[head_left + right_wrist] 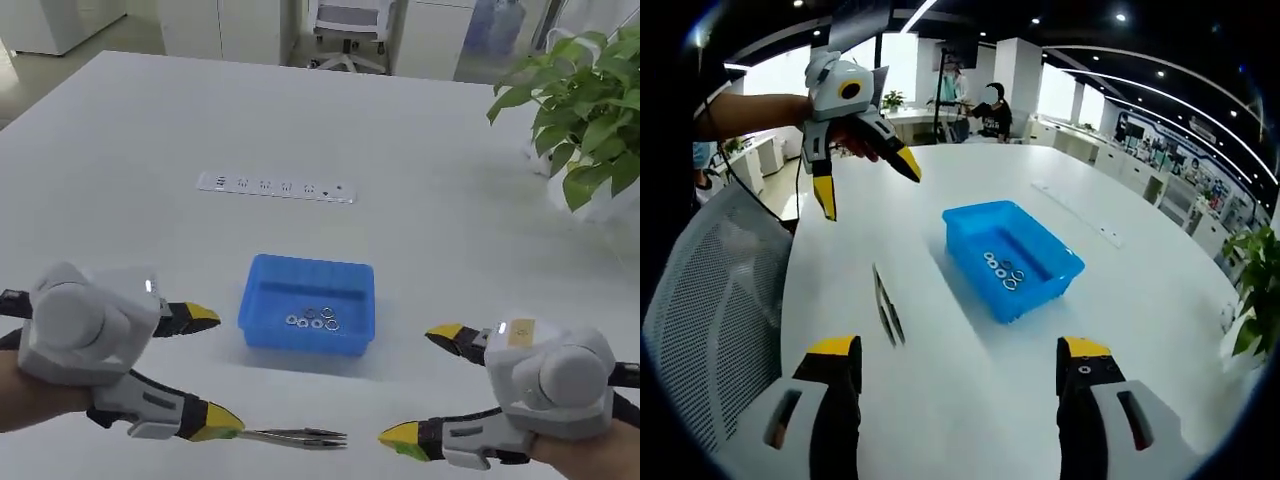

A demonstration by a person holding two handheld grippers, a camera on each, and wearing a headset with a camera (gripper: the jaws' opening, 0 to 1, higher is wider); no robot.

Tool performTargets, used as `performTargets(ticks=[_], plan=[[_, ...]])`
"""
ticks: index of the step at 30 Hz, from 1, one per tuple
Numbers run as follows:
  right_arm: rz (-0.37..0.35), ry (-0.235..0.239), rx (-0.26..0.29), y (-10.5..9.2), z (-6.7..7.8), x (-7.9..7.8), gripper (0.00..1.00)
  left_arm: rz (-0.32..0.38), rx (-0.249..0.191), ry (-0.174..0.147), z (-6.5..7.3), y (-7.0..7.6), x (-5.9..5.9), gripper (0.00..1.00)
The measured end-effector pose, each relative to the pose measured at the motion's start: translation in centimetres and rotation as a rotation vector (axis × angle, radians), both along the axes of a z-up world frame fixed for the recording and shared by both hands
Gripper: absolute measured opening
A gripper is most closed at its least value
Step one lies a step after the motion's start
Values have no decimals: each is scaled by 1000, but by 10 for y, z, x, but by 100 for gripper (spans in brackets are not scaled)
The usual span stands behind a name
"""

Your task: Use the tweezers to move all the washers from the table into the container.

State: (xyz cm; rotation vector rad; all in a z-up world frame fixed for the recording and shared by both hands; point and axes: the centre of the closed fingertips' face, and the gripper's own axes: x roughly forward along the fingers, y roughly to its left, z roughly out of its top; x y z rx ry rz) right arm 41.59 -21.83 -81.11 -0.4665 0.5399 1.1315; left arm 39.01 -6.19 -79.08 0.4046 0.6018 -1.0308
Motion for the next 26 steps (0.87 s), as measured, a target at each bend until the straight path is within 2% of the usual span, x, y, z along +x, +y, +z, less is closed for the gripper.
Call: performTargets(ticks=[6,12,14,21,26], plan=[[-29,-2,30,-7,4,-2,90,5,-14,-4,5,2,-5,84],[-34,-5,40,-11,6,-8,100,-14,-23,12,7,1,-13,95],[-36,-1,45,-13,6,-10,100,-18,-28,13,9,1,-16,99],[-38,13,44,-16,5,-14,100,-21,-32,30,8,3,-18,99],[-40,17,40,-17,4,-14,100,-27,-34,28,9,1,-17,99]])
